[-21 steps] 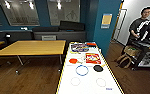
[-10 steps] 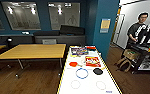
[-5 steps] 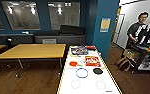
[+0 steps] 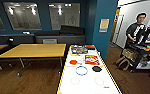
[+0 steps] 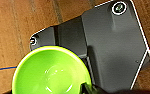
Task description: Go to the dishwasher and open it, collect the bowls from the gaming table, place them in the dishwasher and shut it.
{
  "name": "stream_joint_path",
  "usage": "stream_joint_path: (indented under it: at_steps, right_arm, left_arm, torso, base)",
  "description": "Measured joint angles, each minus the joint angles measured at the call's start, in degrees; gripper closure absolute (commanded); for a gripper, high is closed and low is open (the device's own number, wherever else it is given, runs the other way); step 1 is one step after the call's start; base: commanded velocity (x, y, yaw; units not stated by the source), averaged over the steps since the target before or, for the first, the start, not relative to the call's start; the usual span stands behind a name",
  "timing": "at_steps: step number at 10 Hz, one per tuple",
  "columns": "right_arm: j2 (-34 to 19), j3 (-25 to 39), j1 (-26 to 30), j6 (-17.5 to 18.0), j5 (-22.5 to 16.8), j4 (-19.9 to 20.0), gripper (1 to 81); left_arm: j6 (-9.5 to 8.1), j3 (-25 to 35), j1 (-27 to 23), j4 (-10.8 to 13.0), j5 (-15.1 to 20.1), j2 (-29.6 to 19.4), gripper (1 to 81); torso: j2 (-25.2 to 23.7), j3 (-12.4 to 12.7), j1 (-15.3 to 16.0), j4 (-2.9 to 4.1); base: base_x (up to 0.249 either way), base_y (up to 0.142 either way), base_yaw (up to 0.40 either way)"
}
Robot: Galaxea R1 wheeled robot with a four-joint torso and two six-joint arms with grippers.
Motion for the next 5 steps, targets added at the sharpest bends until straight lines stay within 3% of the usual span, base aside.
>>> stream_joint_path:
  at_steps: [5]
  right_arm:
    - [1.4, -2.2, 0.1, 0.0, 0.1, -0.3, 81.1]
  left_arm:
    - [0.39, -4.4, 0.6, 0.0, 0.0, 2.5, 81.1]
  torso:
    - [0.0, 0.0, 0.0, 0.00]
  base:
    - [-0.134, 0.000, 0.000]
